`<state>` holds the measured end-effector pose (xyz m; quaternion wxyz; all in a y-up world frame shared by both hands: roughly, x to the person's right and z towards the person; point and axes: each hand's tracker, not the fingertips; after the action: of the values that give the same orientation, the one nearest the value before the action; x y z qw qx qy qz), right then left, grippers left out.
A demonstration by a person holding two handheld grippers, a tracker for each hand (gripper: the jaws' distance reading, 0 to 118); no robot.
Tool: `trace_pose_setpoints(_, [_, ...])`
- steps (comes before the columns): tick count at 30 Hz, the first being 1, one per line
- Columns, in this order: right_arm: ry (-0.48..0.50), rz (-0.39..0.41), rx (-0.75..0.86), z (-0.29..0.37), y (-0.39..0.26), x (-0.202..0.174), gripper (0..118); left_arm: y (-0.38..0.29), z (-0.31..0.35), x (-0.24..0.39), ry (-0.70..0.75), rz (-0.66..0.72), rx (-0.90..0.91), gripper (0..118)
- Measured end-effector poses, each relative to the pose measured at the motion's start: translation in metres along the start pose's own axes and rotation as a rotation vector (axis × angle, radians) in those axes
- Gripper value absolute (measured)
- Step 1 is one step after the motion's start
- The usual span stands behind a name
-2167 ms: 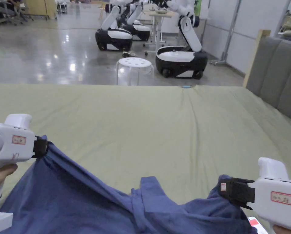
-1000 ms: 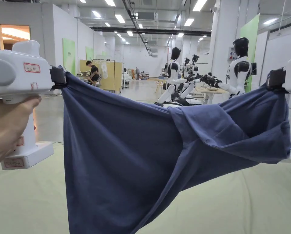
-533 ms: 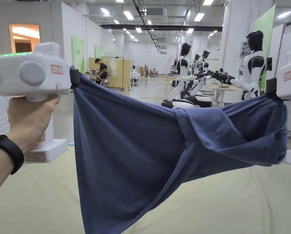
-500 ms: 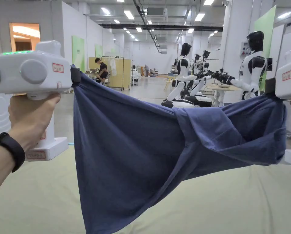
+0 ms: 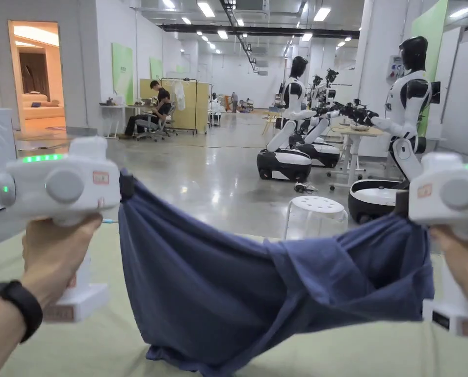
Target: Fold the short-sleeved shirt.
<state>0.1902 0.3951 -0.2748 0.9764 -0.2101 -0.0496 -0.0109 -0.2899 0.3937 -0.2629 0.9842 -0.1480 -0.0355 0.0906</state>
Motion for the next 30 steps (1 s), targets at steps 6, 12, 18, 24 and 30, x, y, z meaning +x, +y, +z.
trace_pose_setpoints(6, [0.082,-0.048,-0.114,0.005,-0.139,0.028,7,-0.127,0.033,-0.017,-0.115,0.071,-0.165,5])
trace_pose_setpoints(12, [0.171,-0.068,-0.185,0.099,-0.252,0.073,7,-0.235,0.136,-0.040,-0.164,0.094,-0.235,5])
trace_pose_setpoints(18, [0.193,-0.165,-0.268,0.200,-0.327,0.101,7,-0.289,0.224,-0.068,-0.159,0.189,-0.294,5])
trace_pose_setpoints(24, [0.185,-0.183,-0.316,0.235,-0.369,0.101,7,-0.328,0.253,-0.072,-0.140,0.184,-0.404,5])
trace_pose_setpoints(30, [0.131,-0.060,-0.332,0.235,-0.377,0.099,84,-0.329,0.256,-0.062,-0.155,0.155,-0.373,55])
